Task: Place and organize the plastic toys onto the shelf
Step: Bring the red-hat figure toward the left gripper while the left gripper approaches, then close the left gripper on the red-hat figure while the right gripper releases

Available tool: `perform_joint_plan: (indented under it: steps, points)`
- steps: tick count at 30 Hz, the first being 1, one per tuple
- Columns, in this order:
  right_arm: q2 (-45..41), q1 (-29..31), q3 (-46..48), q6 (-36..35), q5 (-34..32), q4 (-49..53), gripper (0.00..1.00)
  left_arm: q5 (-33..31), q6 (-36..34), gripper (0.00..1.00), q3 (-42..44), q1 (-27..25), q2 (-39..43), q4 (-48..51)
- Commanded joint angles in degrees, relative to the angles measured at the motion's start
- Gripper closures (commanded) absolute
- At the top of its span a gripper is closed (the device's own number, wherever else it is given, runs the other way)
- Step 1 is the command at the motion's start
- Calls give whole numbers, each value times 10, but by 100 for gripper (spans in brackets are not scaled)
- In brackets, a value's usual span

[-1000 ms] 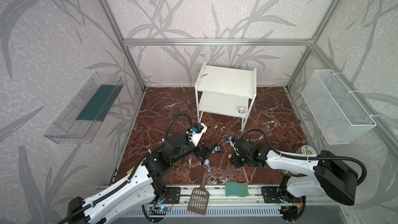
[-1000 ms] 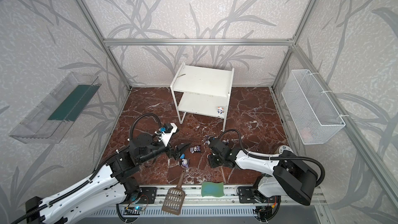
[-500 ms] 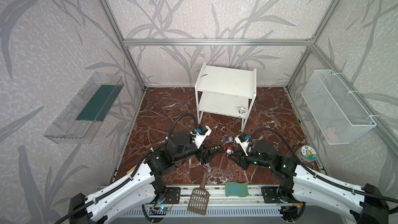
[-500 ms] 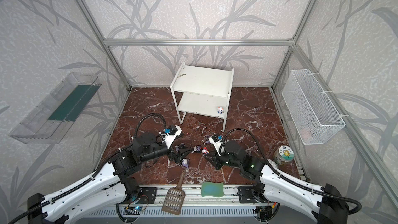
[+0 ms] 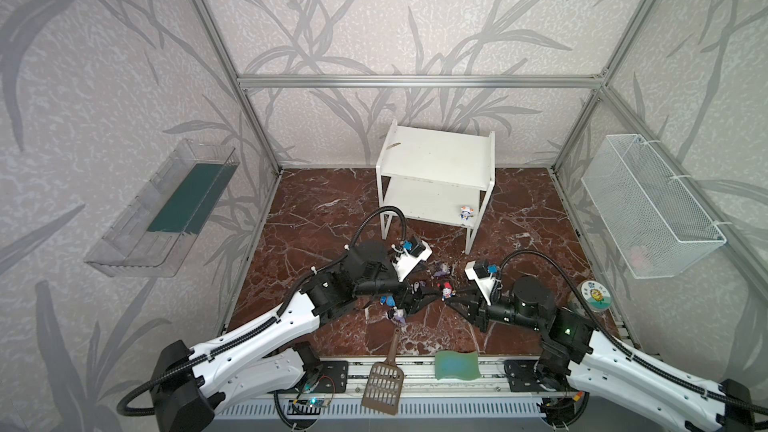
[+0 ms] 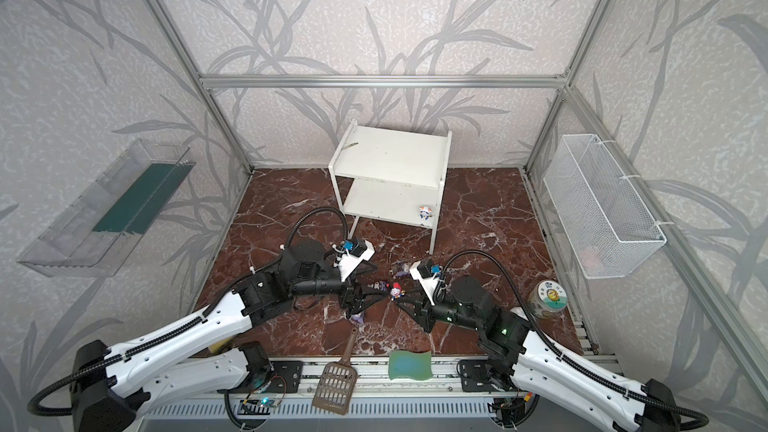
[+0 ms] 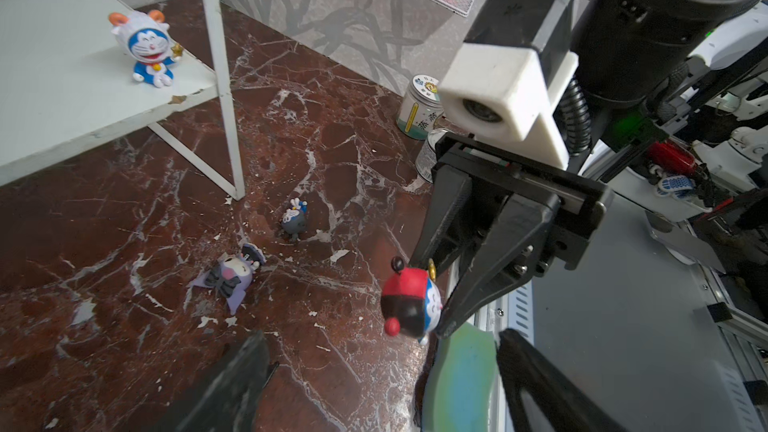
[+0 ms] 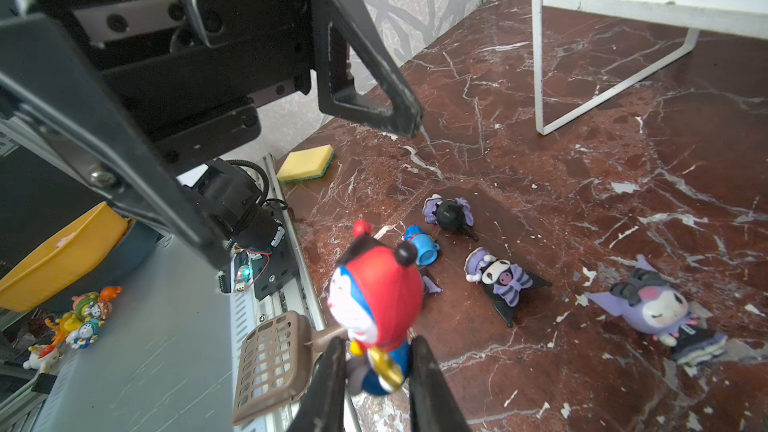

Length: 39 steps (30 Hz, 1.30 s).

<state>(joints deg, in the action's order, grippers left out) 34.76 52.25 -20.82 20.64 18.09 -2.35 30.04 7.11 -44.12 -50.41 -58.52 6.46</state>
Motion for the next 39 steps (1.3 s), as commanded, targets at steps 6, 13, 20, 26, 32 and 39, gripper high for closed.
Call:
perform_joint_plan:
  steps: [6,13,20,26,32,39]
  points:
    - [-19,11,-5,-20,5,-16,84,54,-8,21,-45,-16,-48,14]
    - [-31,14,-3,-22,-2,-21,84,58,-14,37,-61,-25,-71,20]
    - [-29,16,-2,-21,-3,-24,84,55,-19,55,-67,-28,-79,16]
    - [-29,21,-1,-22,-12,-23,84,44,-21,59,-65,-29,-84,4]
    - [-36,29,1,-19,-26,-11,74,26,-31,65,-63,-29,-80,-8]
    - [-89,28,12,-14,-52,43,52,-25,-78,72,-73,-28,-73,6]
